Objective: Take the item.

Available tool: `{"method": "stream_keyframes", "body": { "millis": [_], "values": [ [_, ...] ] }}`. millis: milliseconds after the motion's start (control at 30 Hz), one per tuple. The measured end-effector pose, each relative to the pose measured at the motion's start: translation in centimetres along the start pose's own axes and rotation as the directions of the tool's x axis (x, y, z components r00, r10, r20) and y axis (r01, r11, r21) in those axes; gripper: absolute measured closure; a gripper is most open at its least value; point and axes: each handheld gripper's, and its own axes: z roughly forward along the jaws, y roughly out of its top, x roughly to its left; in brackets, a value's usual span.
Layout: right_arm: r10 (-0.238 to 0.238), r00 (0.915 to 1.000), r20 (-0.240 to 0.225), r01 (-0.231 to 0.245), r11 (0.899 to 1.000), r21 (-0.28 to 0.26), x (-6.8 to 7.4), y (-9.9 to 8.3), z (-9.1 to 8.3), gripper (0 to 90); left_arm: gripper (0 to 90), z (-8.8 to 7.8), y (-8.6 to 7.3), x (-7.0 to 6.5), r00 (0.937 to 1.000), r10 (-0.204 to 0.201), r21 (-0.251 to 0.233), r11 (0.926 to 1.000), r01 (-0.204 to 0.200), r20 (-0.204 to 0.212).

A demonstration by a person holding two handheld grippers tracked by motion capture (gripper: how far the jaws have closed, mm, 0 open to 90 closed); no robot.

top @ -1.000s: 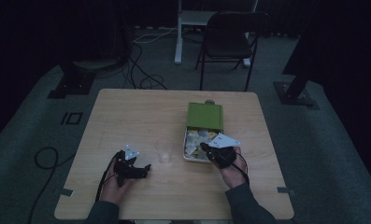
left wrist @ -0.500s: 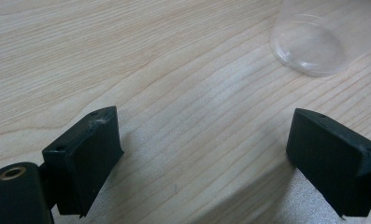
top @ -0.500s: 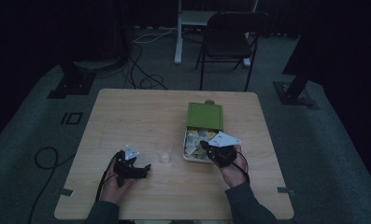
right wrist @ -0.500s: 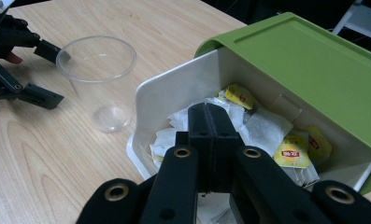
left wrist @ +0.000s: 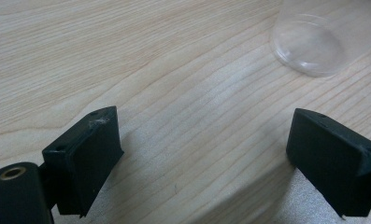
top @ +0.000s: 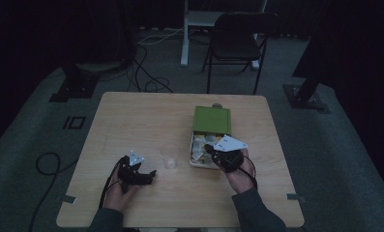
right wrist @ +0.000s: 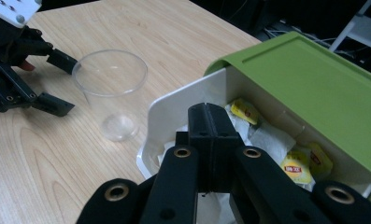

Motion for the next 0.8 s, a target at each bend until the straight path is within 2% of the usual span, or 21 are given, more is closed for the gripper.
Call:
{"method": "stream_keyframes", "body": {
  "millis": [800],
  "values": [
    [-0.023, 0.9994, -0.027, 0.022, 0.999, -0.039, 0.6, 1.5, -0.6, 90.0, 10.9, 0.0, 0.0, 0.0, 1.0000, 0.000, 0.000, 1.0000, 0.000, 0.000]
  ]
}}
